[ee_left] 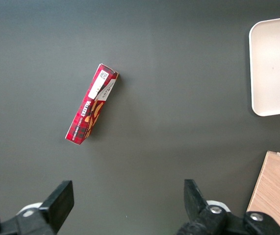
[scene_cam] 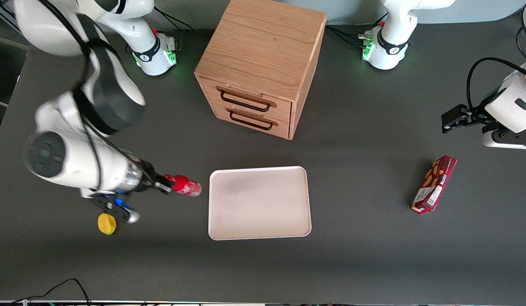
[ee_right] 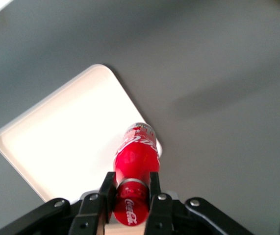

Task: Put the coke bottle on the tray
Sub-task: 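Carry the held bottle over the white tray with the right gripper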

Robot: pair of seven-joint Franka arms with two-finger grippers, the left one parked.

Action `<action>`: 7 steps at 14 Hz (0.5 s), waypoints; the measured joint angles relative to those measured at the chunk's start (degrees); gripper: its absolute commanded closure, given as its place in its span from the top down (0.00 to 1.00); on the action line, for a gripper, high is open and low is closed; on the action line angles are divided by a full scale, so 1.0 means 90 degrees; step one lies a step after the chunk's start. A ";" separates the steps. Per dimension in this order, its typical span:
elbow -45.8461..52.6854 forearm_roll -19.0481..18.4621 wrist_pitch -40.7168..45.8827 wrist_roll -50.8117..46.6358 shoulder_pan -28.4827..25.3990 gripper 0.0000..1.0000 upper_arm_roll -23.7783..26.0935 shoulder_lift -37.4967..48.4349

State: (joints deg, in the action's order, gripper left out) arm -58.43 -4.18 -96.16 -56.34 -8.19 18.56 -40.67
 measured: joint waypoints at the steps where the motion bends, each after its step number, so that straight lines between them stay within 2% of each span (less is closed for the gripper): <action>1: 0.0035 -0.0246 -0.0354 -0.0328 -0.0102 0.00 0.0077 -0.0280; 3: 0.0104 -0.0631 -0.0963 -0.0833 -0.0220 0.00 0.0230 -0.0754; 6: 0.0183 -0.0900 -0.1480 -0.1122 -0.0279 0.00 0.0290 -0.1144; 7: 0.0202 -0.1015 -0.1535 -0.1183 -0.0279 0.08 0.0297 -0.1207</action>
State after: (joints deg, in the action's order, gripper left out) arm -56.61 -13.32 -109.98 -66.99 -10.70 21.24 -51.54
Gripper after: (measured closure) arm 0.687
